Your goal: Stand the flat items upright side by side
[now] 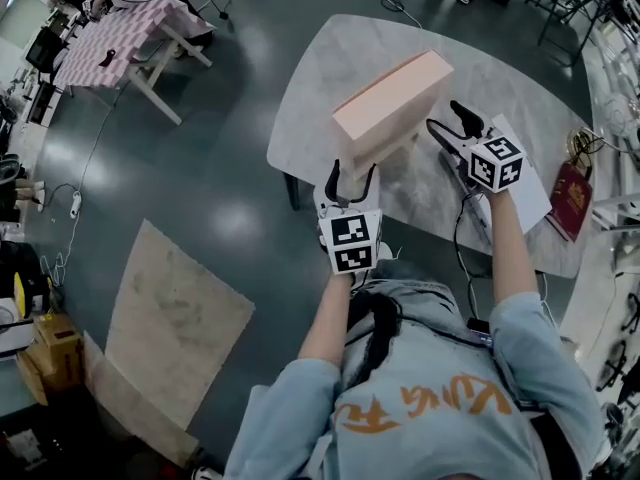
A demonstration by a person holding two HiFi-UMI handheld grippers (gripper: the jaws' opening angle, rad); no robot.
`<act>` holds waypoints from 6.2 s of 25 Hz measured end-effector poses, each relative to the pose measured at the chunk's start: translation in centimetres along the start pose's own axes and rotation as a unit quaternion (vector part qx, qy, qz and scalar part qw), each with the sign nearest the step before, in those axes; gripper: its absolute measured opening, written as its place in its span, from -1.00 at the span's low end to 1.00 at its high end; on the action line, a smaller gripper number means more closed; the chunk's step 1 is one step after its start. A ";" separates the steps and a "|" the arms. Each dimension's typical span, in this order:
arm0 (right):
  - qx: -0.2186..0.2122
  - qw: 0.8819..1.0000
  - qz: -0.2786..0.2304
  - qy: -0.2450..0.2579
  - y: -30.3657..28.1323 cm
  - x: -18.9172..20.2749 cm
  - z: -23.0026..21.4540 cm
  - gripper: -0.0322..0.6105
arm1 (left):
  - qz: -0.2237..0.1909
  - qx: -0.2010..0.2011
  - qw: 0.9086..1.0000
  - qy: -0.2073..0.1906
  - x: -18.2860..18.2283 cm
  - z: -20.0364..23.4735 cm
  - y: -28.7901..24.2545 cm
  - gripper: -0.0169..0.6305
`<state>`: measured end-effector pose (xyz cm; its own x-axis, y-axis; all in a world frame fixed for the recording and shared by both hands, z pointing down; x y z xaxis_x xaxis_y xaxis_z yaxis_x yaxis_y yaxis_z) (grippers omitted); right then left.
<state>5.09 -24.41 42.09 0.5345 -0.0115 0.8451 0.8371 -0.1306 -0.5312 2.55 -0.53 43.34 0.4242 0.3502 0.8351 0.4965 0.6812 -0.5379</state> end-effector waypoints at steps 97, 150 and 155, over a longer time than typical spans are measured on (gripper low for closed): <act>-0.195 0.938 0.285 -0.040 5.1 21.3 -25.2 0.44 | 0.187 0.089 0.944 0.258 9.2 -26.0 -20.1 0.24; -0.209 0.963 0.067 0.156 8.3 7.6 -14.0 0.42 | 0.035 -0.074 0.991 0.102 2.0 -22.2 -7.9 0.26; -0.191 0.963 0.050 0.185 9.0 6.3 -13.4 0.43 | 0.011 -0.094 0.992 0.087 0.8 -22.1 -6.6 0.20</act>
<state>14.41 -38.91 43.39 0.4733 -0.3861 0.7918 0.6411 -0.4655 -0.6101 16.32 -18.94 45.02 0.5530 0.2366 0.7988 0.6109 0.5368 -0.5819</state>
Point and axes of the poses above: the fingertips, and each gripper's own axes: y backward along the fingers, z to its left, x out of its underside, the point moved 4 cm from there along y, backward along the fingers, and after that the axes turned 14 degrees about z, right-handed, at the moved point
